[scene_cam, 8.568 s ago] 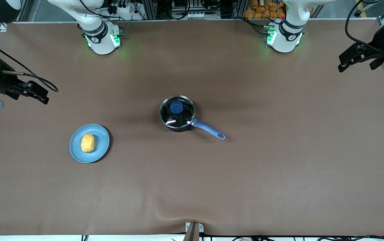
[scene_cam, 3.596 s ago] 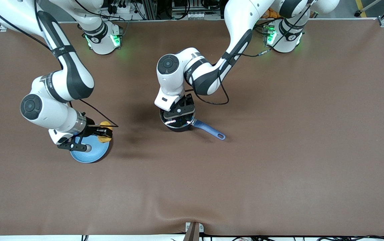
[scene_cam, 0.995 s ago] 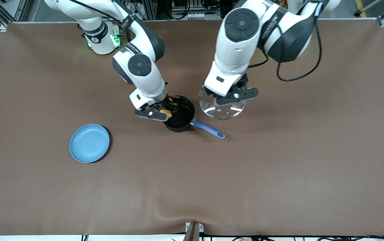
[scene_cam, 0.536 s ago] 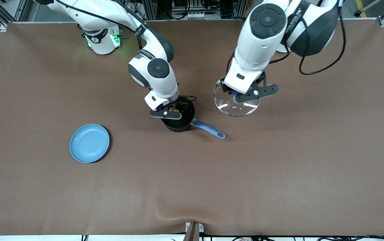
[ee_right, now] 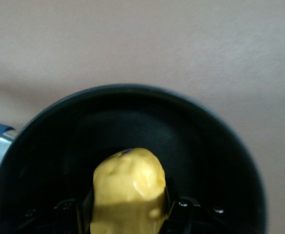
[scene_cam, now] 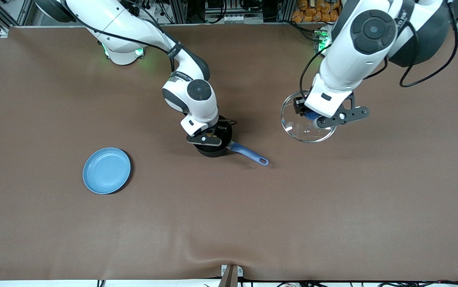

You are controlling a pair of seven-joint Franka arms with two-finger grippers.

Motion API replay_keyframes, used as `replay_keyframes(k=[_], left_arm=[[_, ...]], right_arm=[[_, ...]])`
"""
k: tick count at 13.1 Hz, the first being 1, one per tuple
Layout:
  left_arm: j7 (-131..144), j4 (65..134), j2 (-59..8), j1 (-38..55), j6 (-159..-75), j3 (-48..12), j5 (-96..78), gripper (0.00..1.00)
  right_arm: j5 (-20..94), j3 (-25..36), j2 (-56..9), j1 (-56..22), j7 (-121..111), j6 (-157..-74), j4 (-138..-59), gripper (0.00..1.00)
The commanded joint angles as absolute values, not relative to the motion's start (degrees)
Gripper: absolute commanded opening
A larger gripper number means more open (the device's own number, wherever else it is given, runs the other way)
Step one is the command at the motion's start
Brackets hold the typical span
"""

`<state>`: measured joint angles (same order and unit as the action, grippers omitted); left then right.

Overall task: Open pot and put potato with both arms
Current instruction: 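Lift the lid with the left gripper while the right gripper holds the potato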

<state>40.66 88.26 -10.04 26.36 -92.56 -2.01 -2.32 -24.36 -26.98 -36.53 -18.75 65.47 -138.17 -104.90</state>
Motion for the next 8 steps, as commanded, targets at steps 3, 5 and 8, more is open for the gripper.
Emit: replay_keyframes(k=[3, 5, 8], left_arm=[[35.6, 91.1, -7.7, 22.9, -92.6, -2.4, -3.4, 0.00], [34.9, 94.1, -5.7, 22.1, -93.2, -2.4, -3.4, 0.00], [31.2, 96.9, -3.9, 20.0, -93.9, -2.4, -3.5, 0.00]], right_arm=[[-27.2, -22.4, -38.1, -23.5, 68.7, -140.4, -102.7, 0.13], [-27.2, -22.4, -38.1, -23.4, 68.7, -140.1, -102.7, 0.24], [-27.1, -22.4, -37.9, -23.1, 68.6, -139.7, -102.7, 0.63]])
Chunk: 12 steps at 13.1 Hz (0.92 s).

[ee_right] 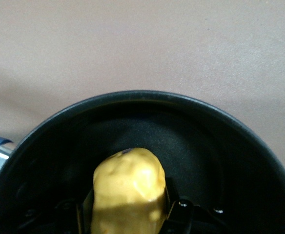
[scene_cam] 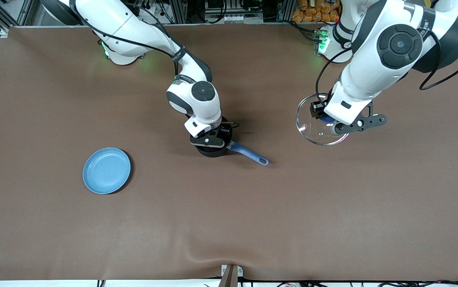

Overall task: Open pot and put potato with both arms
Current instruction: 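Lower the potato into the pot and open the right gripper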

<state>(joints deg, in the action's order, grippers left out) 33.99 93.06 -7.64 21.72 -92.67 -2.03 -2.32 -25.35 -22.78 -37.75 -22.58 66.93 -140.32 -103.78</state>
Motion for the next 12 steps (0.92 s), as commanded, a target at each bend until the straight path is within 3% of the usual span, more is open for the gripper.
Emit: replay_keyframes(k=[1, 3, 5, 9, 12], left_arm=[[30.2, 97.4, -3.9, 19.3, -94.2, -2.4, -3.5, 0.00], [27.8, 99.8, -4.0, 18.1, -96.9, -2.3, -3.4, 0.00], [23.8, 105.3, -4.0, 15.8, -103.4, -2.4, -3.3, 0.00], [20.1, 111.9, -4.0, 14.2, -111.8, -2.2, -3.0, 0.00], [18.1, 116.4, -4.0, 13.4, -117.8, -2.2, -3.0, 0.00]], right_arm=[[-27.2, -22.4, -37.8, -23.0, 68.6, -139.6, -102.7, 0.71], [-27.1, -22.4, -37.5, -22.9, 68.5, -139.5, -102.6, 0.89], [-27.1, -22.4, -37.0, -22.7, 67.9, -137.9, -101.9, 0.90], [-26.8, -23.0, -35.2, -22.6, 66.3, -125.5, -95.0, 0.90], [-25.1, -23.6, -33.8, -21.6, 65.0, -124.3, -94.6, 0.92]])
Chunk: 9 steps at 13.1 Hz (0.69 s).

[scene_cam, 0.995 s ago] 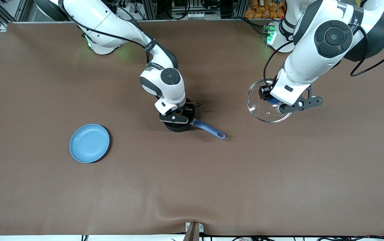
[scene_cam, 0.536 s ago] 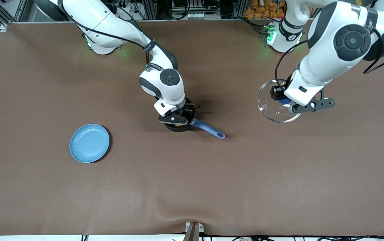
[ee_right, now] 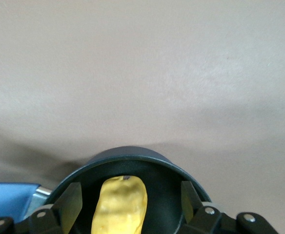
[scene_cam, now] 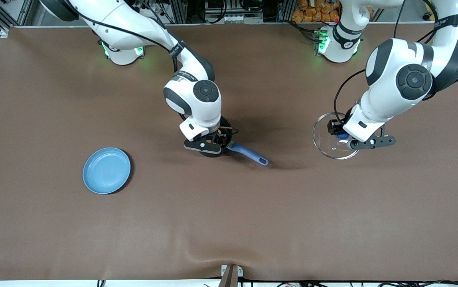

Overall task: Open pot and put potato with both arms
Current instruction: 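Lower the potato into the pot and open the right gripper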

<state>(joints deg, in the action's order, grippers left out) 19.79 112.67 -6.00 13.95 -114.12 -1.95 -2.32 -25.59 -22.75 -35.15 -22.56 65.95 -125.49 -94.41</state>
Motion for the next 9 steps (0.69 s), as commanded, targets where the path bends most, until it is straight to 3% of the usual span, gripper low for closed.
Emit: replay_keyframes(k=[1, 6, 9], left_arm=[[17.9, 118.2, -4.0, 13.4, -119.6, -2.2, -2.7, 0.00], [17.1, 126.0, -4.7, 11.5, -131.1, -2.2, 0.3, 0.00], [13.8, 129.5, -7.2, 9.1, -139.0, -2.3, 0.4, 0.00]], right_arm=[[-23.8, -23.9, -32.9, -20.9, 63.4, -123.1, -94.6, 0.92], [-18.4, -24.2, -26.8, -13.5, 50.8, -114.2, -93.6, 1.00], [-18.3, -24.2, -24.5, -7.1, 46.1, -112.1, -93.8, 1.00]])
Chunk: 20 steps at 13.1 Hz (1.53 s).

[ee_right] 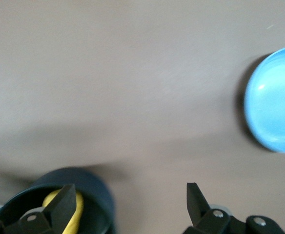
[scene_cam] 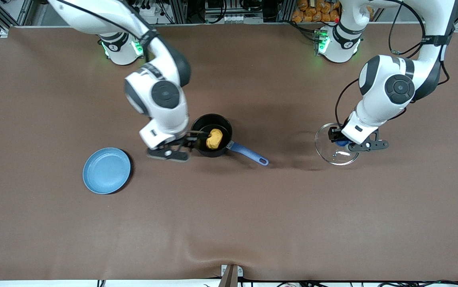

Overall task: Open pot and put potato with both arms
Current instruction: 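Set the lid on the table with the left gripper while the right gripper withdraws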

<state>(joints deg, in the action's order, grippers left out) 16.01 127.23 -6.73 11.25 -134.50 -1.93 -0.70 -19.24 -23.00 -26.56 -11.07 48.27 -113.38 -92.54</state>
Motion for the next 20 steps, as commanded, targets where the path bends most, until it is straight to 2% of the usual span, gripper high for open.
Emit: replay_keyframes(k=[1, 4, 8, 9, 10, 11, 12, 13, 14, 16, 20], left_arm=[[11.9, 130.0, -8.2, 8.0, -141.0, -2.4, 0.4, 0.00], [7.1, 131.0, -11.5, 5.4, -145.5, -2.4, 0.4, 0.00], [6.1, 130.9, -15.7, 5.3, -149.1, -2.4, 0.4, 0.00], [6.1, 130.2, -16.7, 5.4, -149.2, -2.4, 0.4, 0.09], [6.1, 129.5, -17.7, 5.4, -149.2, -2.4, 0.4, 0.33], [6.2, 129.1, -18.4, 5.3, -149.2, -2.4, 0.4, 0.53], [6.2, 128.9, -18.6, 5.3, -149.2, -2.4, 0.4, 0.59], [6.2, 128.7, -18.7, 5.3, -149.2, -2.3, 0.4, 0.74], [6.4, 128.3, -18.5, 5.3, -149.1, -2.3, 0.4, 0.99], [6.5, 125.7, -17.2, 5.0, -146.6, -2.2, 0.4, 1.00], [7.3, 115.3, -12.4, 5.2, -128.5, -2.5, 0.4, 1.00]], right_arm=[[-18.3, -24.2, -24.4, -5.0, 44.1, -110.1, -93.7, 1.00], [-17.0, -24.2, -21.7, 2.3, 30.0, -105.7, -93.8, 1.00], [-6.1, -24.2, -17.2, 11.3, 21.6, -105.0, -94.2, 1.00], [-3.4, -24.2, -15.8, 13.3, 21.1, -104.9, -94.6, 1.00], [-2.2, -24.1, -14.3, 14.3, 20.6, -104.6, -94.7, 1.00], [-2.2, -24.1, -12.8, 15.0, 20.6, -104.6, -95.3, 1.00], [-2.1, -24.1, -11.3, 16.0, 20.6, -104.5, -95.8, 1.00], [-1.8, -24.2, -9.6, 16.9, 20.6, -104.5, -96.7, 1.00], [-1.1, -24.2, -7.3, 17.1, 20.6, -104.6, -98.3, 1.00], [1.0, -24.0, -3.4, 17.1, 20.6, -104.7, -101.1, 1.00], [1.1, -23.7, -0.1, 17.2, 20.4, -104.6, -101.5, 1.00]])
